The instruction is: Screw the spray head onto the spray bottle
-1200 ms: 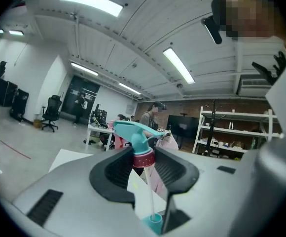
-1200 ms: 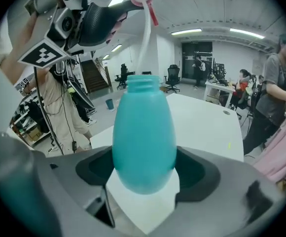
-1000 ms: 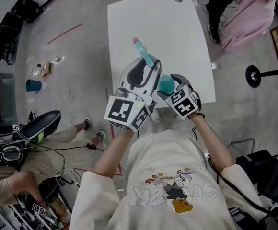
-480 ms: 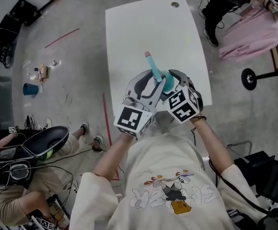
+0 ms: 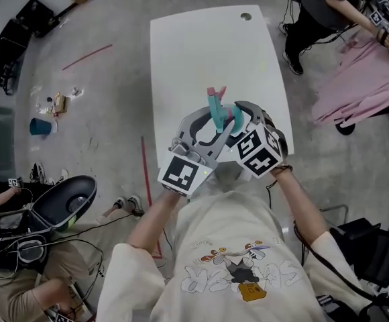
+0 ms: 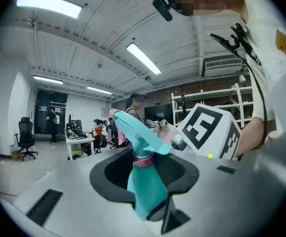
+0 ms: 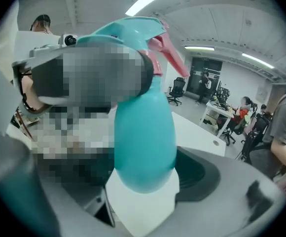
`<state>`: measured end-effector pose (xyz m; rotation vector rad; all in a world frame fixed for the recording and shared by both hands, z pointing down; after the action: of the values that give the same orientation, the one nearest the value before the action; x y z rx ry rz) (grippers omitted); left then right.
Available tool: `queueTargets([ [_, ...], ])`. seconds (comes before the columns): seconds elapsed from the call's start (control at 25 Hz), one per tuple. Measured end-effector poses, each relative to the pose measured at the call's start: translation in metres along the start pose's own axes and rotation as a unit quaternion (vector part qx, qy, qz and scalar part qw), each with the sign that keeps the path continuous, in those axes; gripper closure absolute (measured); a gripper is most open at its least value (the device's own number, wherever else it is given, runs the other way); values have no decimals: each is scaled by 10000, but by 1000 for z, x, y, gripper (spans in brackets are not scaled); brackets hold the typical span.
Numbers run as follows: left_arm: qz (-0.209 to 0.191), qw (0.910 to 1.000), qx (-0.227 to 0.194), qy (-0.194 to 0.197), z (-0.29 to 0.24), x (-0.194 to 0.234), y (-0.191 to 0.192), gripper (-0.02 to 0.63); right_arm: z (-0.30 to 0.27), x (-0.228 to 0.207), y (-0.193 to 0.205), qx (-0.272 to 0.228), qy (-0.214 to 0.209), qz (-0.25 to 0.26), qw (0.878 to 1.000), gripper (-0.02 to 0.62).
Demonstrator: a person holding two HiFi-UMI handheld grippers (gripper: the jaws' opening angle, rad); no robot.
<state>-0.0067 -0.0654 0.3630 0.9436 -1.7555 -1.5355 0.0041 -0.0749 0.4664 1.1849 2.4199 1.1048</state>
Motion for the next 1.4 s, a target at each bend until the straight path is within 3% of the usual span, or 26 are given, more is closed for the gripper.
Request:
queueTargets([
  [0.24, 381, 9949, 937, -45, 3, 5, 0, 466, 2, -10, -2, 267, 790, 705, 9940, 213],
  [0.36, 434, 9895, 1367, 150, -5, -2, 2, 468, 4, -11, 5, 250, 662, 674, 9952, 213],
  [0.44, 337, 9892, 1367, 403, -6, -3, -5, 468, 8, -5, 3, 157, 238, 464, 9985, 213],
  [0.56, 100, 9877, 1168, 1039, 2, -7, -19, 468, 17, 15, -9, -65, -897, 237, 9957, 213],
  [0.72, 99, 9663, 1222, 2263, 14, -28, -24, 468, 39, 42, -8, -385, -2236, 685, 9715, 213],
  [0.8, -2, 9611, 1265, 2456, 15, -37, -25, 468, 47, 47, -1, -395, -2475, 812, 9647, 213],
  [0.92, -46, 9744, 1135, 1941, 9, -37, -28, 464, 45, 39, 1, -371, -2138, 653, 9740, 213],
  [1.0, 339, 9870, 915, 1280, 8, -32, -33, 450, 41, 31, -4, -400, -1721, 430, 9833, 213],
  [1.08, 746, 9935, 764, 404, 11, -22, -33, 451, 36, 23, -11, -404, -1240, 252, 9911, 213],
  [1.16, 908, 9922, 745, -413, 17, -14, -30, 451, 31, 16, -19, -378, -759, 133, 9963, 213],
  [1.24, 929, 9885, 708, -958, 21, -12, -31, 450, 28, 14, -24, -361, -400, 53, 9985, 213],
  [1.4, 1297, 9821, 478, -1278, 19, -4, -32, 453, 22, 14, -29, -365, -89, 72, 9993, 213],
])
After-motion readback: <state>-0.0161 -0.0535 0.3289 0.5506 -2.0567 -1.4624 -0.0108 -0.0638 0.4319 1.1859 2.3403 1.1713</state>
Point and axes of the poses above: the fingertips, and each gripper's own axes: z backward along the fingers, x to its left, y out of its underside, the point moved 2 cm from there along z, backward along the fingers, and after that the axes turned 3 degrees about y, right-handed, at the moved point
